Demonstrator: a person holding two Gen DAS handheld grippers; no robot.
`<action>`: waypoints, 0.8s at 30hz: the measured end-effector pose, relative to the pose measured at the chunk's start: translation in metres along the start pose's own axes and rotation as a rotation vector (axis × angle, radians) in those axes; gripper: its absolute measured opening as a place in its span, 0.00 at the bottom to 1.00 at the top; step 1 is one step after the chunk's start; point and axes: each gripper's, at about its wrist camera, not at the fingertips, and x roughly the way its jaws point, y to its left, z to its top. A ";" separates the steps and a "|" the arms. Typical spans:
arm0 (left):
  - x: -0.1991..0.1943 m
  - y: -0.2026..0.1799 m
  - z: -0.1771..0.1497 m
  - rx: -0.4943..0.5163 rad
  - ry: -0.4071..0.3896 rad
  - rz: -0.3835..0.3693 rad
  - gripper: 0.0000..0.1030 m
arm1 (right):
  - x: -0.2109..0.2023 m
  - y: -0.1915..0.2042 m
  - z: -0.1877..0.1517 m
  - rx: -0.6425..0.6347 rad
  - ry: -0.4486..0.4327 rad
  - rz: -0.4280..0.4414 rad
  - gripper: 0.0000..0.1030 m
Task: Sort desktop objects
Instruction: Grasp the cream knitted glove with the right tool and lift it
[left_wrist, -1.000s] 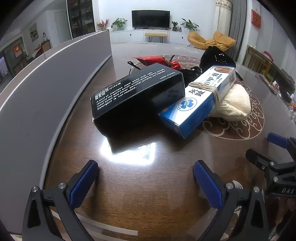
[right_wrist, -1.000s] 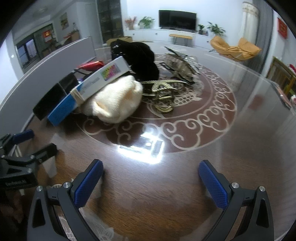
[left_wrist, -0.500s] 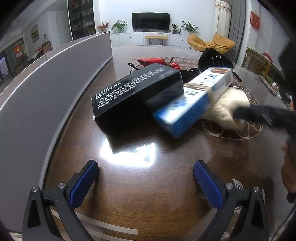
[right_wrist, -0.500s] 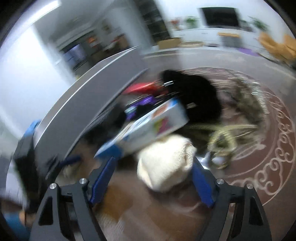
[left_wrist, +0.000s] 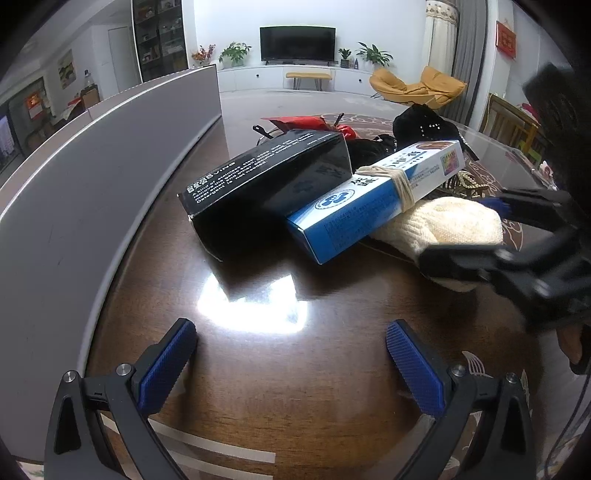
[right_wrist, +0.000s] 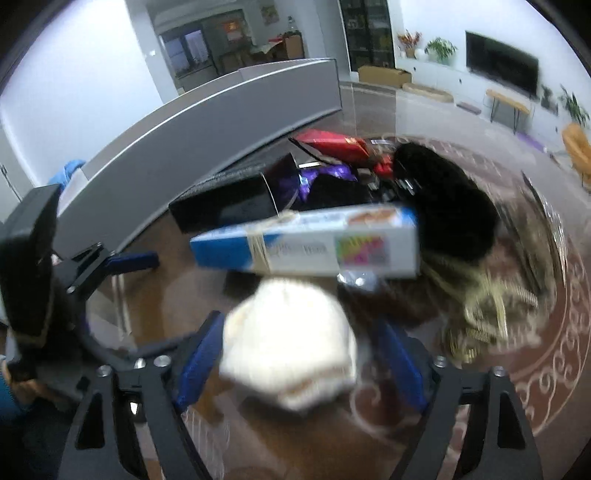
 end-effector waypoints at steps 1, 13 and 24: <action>0.000 0.000 0.000 0.001 0.000 -0.001 1.00 | 0.002 0.003 0.001 -0.010 -0.001 0.009 0.56; 0.000 -0.027 0.002 0.122 0.026 -0.086 1.00 | -0.096 -0.032 -0.125 0.055 0.022 -0.216 0.80; 0.048 -0.054 0.075 0.257 0.171 -0.160 1.00 | -0.107 -0.040 -0.154 0.173 -0.043 -0.337 0.91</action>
